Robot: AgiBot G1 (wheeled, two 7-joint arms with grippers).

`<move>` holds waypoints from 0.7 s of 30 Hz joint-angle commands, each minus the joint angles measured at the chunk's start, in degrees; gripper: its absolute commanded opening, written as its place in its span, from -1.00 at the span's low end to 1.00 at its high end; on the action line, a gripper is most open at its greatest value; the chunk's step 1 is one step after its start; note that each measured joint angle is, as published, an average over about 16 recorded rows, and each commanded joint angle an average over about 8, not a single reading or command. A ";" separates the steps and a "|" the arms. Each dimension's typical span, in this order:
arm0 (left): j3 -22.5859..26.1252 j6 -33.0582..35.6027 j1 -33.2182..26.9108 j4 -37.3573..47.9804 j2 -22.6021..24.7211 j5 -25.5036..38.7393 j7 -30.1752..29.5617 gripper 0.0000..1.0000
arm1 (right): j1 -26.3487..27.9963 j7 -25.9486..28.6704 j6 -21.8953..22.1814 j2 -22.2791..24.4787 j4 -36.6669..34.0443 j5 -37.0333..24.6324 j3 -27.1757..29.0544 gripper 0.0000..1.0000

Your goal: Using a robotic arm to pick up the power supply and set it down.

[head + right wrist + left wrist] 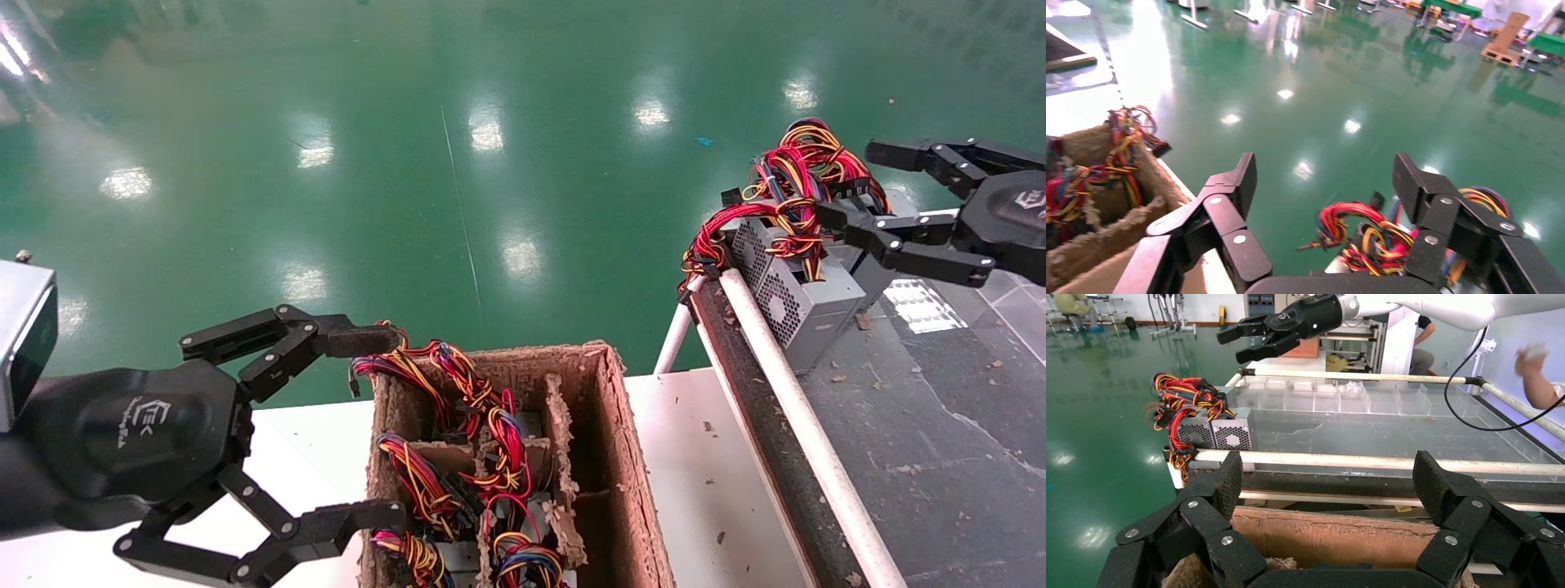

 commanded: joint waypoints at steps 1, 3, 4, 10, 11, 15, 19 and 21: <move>0.00 0.00 0.00 0.00 0.00 0.00 0.00 1.00 | -0.87 0.62 -0.21 0.07 1.50 0.71 0.04 1.00; 0.00 0.00 0.00 0.00 0.00 0.00 0.00 1.00 | -1.76 1.25 -0.42 0.15 3.03 1.44 0.09 1.00; 0.00 0.00 0.00 0.00 0.00 0.00 0.00 1.00 | -2.19 1.56 -0.52 0.18 3.76 1.80 0.11 1.00; 0.01 0.00 0.00 0.00 0.00 0.00 0.00 1.00 | -4.82 3.43 -1.15 0.40 8.28 3.95 0.24 1.00; 0.01 0.00 0.00 0.00 0.00 0.00 0.00 1.00 | -5.27 3.75 -1.26 0.44 9.05 4.32 0.26 1.00; 0.01 0.00 0.00 0.00 0.00 -0.01 0.01 1.00 | -7.03 5.00 -1.68 0.59 12.07 5.76 0.35 1.00; 0.01 0.00 -0.01 0.00 0.00 -0.01 0.01 1.00 | -8.78 6.25 -2.10 0.74 15.07 7.20 0.43 1.00; 0.01 0.00 -0.01 0.00 0.00 -0.01 0.01 1.00 | -9.67 6.88 -2.31 0.81 16.60 7.92 0.48 1.00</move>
